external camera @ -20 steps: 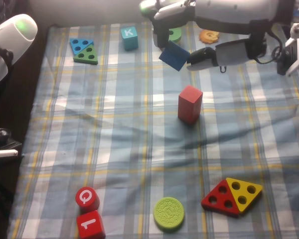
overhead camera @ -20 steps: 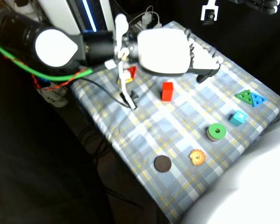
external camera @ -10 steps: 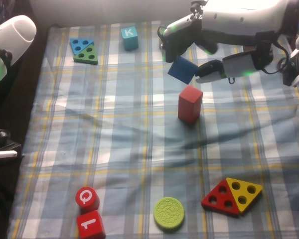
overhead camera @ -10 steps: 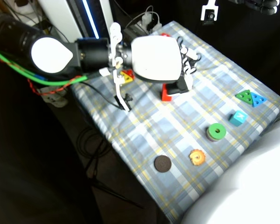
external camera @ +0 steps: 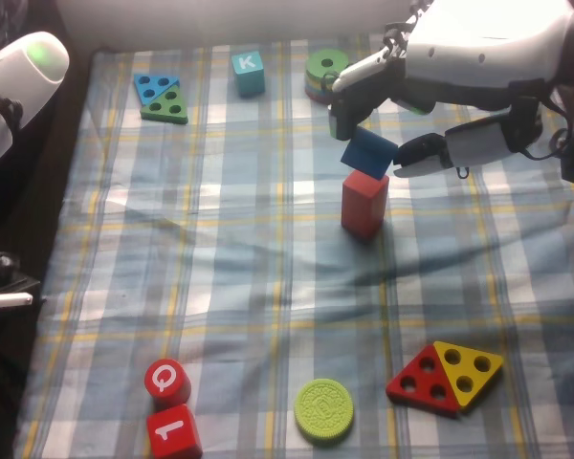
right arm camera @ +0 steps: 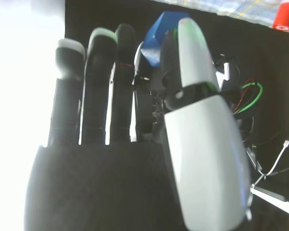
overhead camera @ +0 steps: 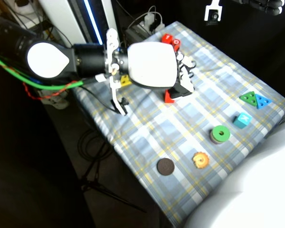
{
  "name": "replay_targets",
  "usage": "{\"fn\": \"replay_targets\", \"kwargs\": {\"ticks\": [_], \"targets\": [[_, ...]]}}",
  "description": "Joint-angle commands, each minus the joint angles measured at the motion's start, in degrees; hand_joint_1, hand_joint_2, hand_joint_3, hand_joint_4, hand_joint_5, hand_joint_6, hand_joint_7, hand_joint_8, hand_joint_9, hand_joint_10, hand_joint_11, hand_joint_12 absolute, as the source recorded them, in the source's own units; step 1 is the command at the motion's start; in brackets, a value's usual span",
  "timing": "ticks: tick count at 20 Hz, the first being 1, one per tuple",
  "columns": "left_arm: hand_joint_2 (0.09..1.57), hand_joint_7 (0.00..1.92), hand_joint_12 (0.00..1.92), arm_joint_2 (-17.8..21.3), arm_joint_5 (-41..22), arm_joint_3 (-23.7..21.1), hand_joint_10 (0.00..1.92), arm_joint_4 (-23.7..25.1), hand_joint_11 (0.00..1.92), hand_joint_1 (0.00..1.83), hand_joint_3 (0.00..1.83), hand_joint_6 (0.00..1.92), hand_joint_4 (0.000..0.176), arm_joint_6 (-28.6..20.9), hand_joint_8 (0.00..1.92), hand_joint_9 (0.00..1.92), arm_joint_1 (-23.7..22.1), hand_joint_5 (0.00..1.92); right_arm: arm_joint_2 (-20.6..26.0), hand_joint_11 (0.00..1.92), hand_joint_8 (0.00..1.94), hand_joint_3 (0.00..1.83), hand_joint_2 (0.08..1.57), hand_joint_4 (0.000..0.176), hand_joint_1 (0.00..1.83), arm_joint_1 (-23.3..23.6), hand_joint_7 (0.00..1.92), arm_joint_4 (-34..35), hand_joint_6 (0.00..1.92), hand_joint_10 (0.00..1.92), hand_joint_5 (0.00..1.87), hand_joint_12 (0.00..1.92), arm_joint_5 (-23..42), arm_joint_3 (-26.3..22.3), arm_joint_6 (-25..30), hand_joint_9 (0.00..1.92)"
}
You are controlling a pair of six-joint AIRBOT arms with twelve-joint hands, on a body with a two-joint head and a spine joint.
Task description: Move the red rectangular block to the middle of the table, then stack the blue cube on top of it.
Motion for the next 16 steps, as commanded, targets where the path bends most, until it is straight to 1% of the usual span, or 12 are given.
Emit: {"fn": "replay_targets", "kwargs": {"ticks": [1, 2, 3, 4, 5, 6, 7, 9, 12, 13, 14, 16], "targets": [[1.47, 0.00, 0.00, 0.14, -7.35, 0.11, 0.00, 1.24, 0.00, 0.47, 0.00, 0.00, 0.057, -0.55, 0.00, 0.00, -0.40, 0.00, 0.07, 0.59, 1.49, 0.00, 1.20, 0.000, 1.23, 0.46, 0.85, 2.26, 0.96, 1.69, 0.84, 1.92, 4.72, -0.20, 0.25, 0.75], [1.47, 0.00, 0.00, 0.13, -7.35, 0.12, 0.00, 1.22, 0.00, 0.45, 0.00, 0.00, 0.056, -0.55, 0.00, 0.00, -0.40, 0.00, 0.07, 0.72, 1.51, 0.00, 1.21, 0.000, 1.22, 0.33, 0.84, 2.24, 0.99, 1.71, 0.82, 1.92, 4.72, -0.06, 0.25, 0.81], [1.47, 0.00, 0.00, 0.13, -7.35, 0.12, 0.00, 1.22, 0.00, 0.45, 0.00, 0.00, 0.051, -0.55, 0.00, 0.00, -0.40, 0.00, 0.06, 0.95, 1.74, 0.00, 1.17, 0.000, 1.15, 0.27, 0.88, 2.24, 1.10, 1.88, 0.88, 1.92, 4.71, 0.05, 0.25, 0.93], [1.47, 0.00, 0.00, 0.12, -7.35, 0.12, 0.00, 1.22, 0.00, 0.46, 0.00, 0.00, 0.054, -0.55, 0.00, 0.00, -0.40, 0.00, 0.05, 1.03, 1.79, 0.00, 1.15, 0.000, 1.14, 0.10, 0.90, 2.24, 1.10, 1.91, 0.90, 1.92, 4.71, 0.10, 0.25, 0.99], [1.47, 0.00, 0.00, 0.11, -7.36, 0.12, 0.00, 1.22, 0.00, 0.46, 0.00, 0.00, 0.052, -0.55, 0.00, 0.00, -0.40, 0.00, 0.05, 0.80, 1.53, 0.00, 1.17, 0.000, 1.22, -0.06, 0.87, 2.24, 0.96, 1.73, 0.88, 1.92, 4.71, 0.16, 0.25, 0.86], [1.47, 0.00, 0.00, 0.11, -7.38, 0.12, 0.00, 1.22, 0.00, 0.46, 0.00, 0.00, 0.048, -0.55, 0.00, 0.00, -0.40, 0.00, 0.05, 0.86, 1.50, 0.00, 1.18, 0.000, 1.23, -0.34, 0.86, 2.24, 0.89, 1.79, 0.89, 1.92, 4.71, 0.17, 0.39, 0.88], [1.47, 0.00, 0.00, 0.10, -7.38, 0.12, 0.00, 1.21, 0.00, 0.46, 0.00, 0.00, 0.055, -0.55, 0.00, 0.00, -0.39, 0.00, 0.05, 0.79, 1.43, 0.00, 1.17, 0.000, 1.24, -0.61, 0.89, 2.24, 0.90, 1.66, 0.88, 1.91, 4.71, 0.17, 0.51, 0.89], [1.47, 0.00, 0.00, 0.08, -7.39, 0.12, 0.00, 1.15, 0.00, 0.46, 0.00, 0.00, 0.059, -0.55, 0.00, 0.00, -0.38, 0.00, 0.05, 0.64, 1.27, 0.00, 1.15, 0.000, 1.25, -1.04, 0.96, 2.23, 0.92, 1.42, 0.90, 1.77, 4.71, 0.24, 0.66, 0.85], [1.47, 0.00, 0.00, 0.03, -7.42, 0.12, 0.00, 1.09, 0.00, 0.49, 0.00, 0.00, 0.075, -0.55, 0.00, 0.00, -0.33, 0.00, -0.15, 0.66, 1.32, 0.00, 1.16, 0.000, 1.25, -1.08, 0.94, 2.24, 0.94, 1.49, 0.88, 1.82, 4.71, 0.62, 0.85, 0.85], [1.47, 0.00, 0.00, -0.02, -7.42, 0.14, 0.00, 1.09, 0.00, 0.49, 0.00, 0.00, 0.078, -0.55, 0.00, 0.00, -0.33, 0.00, -0.15, 0.71, 1.42, 0.00, 1.18, 0.000, 1.24, -1.07, 0.89, 2.25, 0.97, 1.60, 0.84, 1.90, 4.71, 0.79, 0.94, 0.85], [1.47, 0.00, 0.00, -0.05, -7.41, 0.15, 0.00, 1.09, 0.00, 0.51, 0.00, 0.00, 0.077, -0.55, 0.00, 0.00, -0.33, 0.00, -0.16, 0.71, 1.35, 0.00, 1.18, 0.000, 1.23, -1.07, 0.92, 2.24, 1.04, 1.56, 0.81, 1.88, 4.71, 0.90, 1.00, 0.86], [1.47, 0.00, 0.00, -0.05, -7.41, 0.15, 0.00, 1.09, 0.00, 0.51, 0.00, 0.00, 0.063, -0.55, 0.00, 0.00, -0.33, 0.00, -0.44, 0.69, 1.31, 0.00, 1.16, 0.000, 1.24, -1.07, 0.95, 2.22, 0.99, 1.51, 0.85, 1.85, 4.71, 1.03, 1.00, 0.86]]}}
